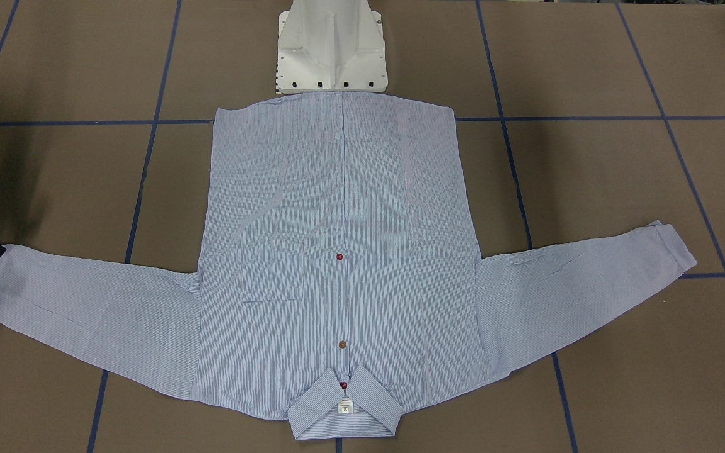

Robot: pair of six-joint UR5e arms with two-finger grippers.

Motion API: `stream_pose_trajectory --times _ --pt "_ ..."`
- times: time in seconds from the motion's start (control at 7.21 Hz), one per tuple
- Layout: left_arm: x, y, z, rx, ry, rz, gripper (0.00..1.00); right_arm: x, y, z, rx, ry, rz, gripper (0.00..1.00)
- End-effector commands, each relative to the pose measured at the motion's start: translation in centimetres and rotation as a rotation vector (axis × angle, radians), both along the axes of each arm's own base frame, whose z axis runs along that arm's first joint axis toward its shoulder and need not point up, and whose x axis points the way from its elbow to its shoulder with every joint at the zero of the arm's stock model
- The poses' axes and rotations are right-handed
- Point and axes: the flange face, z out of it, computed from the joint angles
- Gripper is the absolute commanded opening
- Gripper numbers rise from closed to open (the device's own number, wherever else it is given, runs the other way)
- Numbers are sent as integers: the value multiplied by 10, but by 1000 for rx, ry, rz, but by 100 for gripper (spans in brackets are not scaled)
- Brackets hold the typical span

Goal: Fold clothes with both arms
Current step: 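Grasp the sleeve cuff nearest the right gripper and lift it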

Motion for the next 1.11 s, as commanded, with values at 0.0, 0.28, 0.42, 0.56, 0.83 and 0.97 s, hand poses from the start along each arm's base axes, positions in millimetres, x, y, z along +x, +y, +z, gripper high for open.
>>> stream_pose_trajectory --times 0.0,0.28,0.42,0.56,0.83,0.97 --pt "0 0 -2 4 1 1 99 0 1 2 -34 0 27 43" --pt "0 -1 -4 7 1 1 99 -2 1 2 -40 -1 30 9" --pt "0 -1 -3 5 1 1 99 -1 1 2 -40 -1 31 0" --pt "0 -3 -6 10 1 1 99 -2 -1 -9 -25 -14 33 0" --pt "0 -4 -7 13 2 1 99 -3 -4 -56 25 -58 60 0" --pt "0 -4 -8 14 2 1 99 2 -5 -94 83 -87 69 0"
